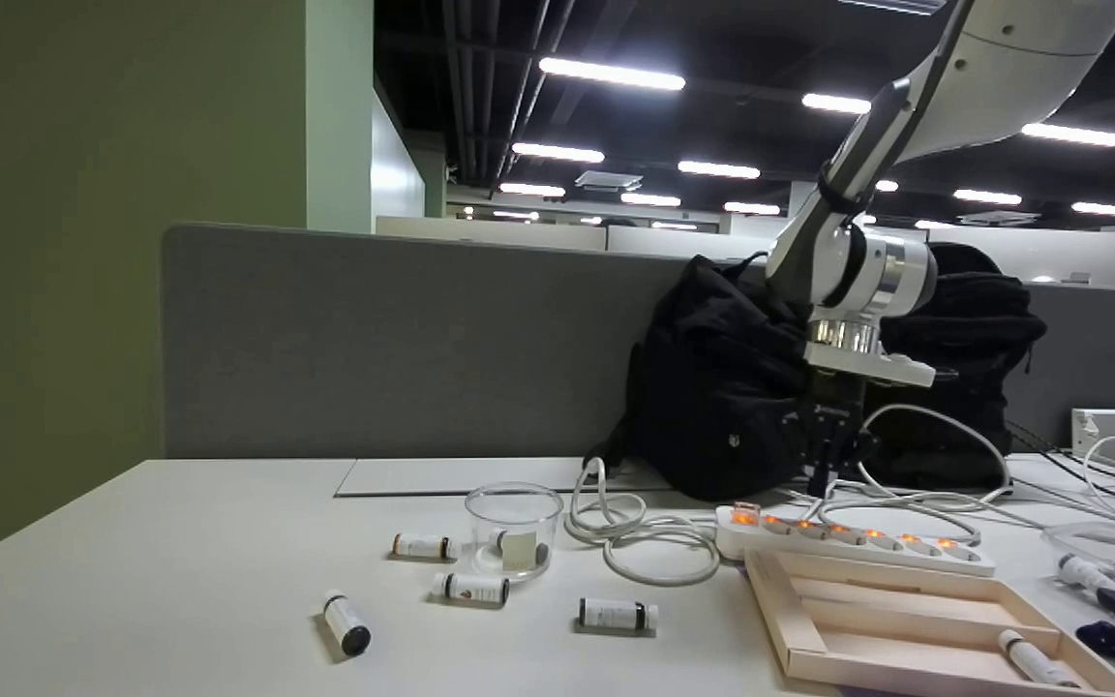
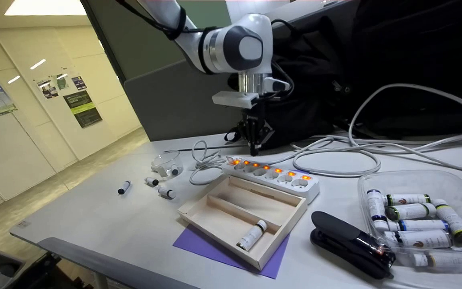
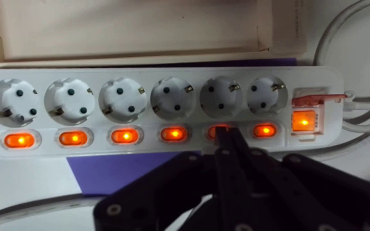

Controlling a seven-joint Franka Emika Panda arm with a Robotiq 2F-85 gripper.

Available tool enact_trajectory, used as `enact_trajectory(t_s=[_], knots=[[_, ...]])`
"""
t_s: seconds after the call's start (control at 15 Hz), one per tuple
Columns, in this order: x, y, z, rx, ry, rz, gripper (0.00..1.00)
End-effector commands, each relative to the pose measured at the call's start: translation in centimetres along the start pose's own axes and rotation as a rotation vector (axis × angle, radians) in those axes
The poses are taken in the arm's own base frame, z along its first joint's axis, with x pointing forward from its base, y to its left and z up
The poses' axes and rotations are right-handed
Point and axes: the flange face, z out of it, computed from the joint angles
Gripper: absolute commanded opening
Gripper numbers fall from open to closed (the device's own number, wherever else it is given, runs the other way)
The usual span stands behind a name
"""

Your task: Turn on the third last switch to the left

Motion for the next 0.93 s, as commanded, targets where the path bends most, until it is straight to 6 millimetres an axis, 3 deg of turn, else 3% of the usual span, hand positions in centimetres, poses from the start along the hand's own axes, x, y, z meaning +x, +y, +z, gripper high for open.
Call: enact_trajectory(t_s=[0.0, 0.6, 0.67, 0.87], knots=[[-0.1, -0.1, -5.0, -0.003, -0.003, -0.006, 0.35], [-3.1, 0.5, -15.9, -0.073, 0.101, -0.041, 0.97], [-1.3, 0.2, -13.8, -0.044, 0.086, -0.039, 0.78], [-2.3, 0.4, -15.9, -0.056, 0.108, -0.045, 0.97]])
